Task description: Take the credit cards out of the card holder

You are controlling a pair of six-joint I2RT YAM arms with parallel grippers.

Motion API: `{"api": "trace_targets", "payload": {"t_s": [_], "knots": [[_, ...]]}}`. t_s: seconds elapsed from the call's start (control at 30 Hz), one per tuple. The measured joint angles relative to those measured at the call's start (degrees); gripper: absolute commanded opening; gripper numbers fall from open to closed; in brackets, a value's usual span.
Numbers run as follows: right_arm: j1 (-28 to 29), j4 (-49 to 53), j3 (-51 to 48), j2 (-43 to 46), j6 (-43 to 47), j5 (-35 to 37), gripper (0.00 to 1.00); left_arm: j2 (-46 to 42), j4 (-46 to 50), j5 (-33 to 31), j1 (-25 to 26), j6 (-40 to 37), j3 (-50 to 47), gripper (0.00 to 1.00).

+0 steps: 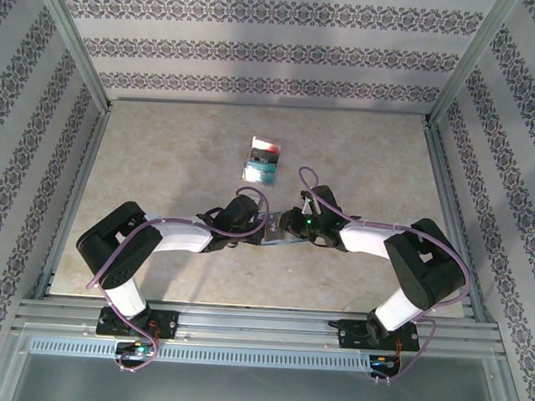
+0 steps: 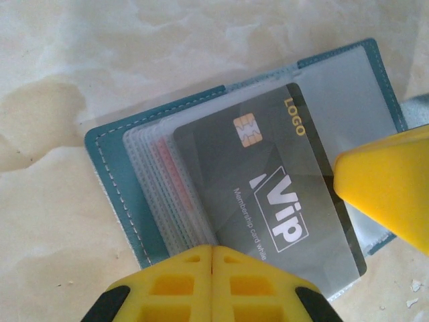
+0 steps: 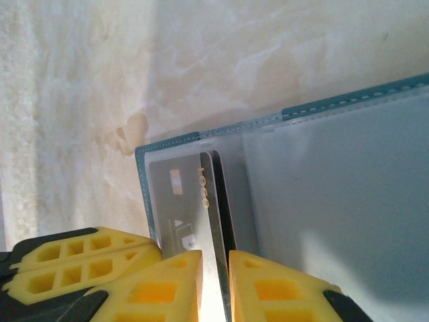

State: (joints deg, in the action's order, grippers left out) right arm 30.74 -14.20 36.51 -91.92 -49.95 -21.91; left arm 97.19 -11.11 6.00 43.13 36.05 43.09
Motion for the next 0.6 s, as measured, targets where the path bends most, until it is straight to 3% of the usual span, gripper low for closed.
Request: {"api": "trace_targets", "payload": {"t_s": [0.6], "knots": [[-1.4, -11.1, -4.9, -1.1, -3.8, -5.7, 0.19, -0.5, 0.0, -0.1, 0.0, 0.0, -0.8, 0.05]]}}
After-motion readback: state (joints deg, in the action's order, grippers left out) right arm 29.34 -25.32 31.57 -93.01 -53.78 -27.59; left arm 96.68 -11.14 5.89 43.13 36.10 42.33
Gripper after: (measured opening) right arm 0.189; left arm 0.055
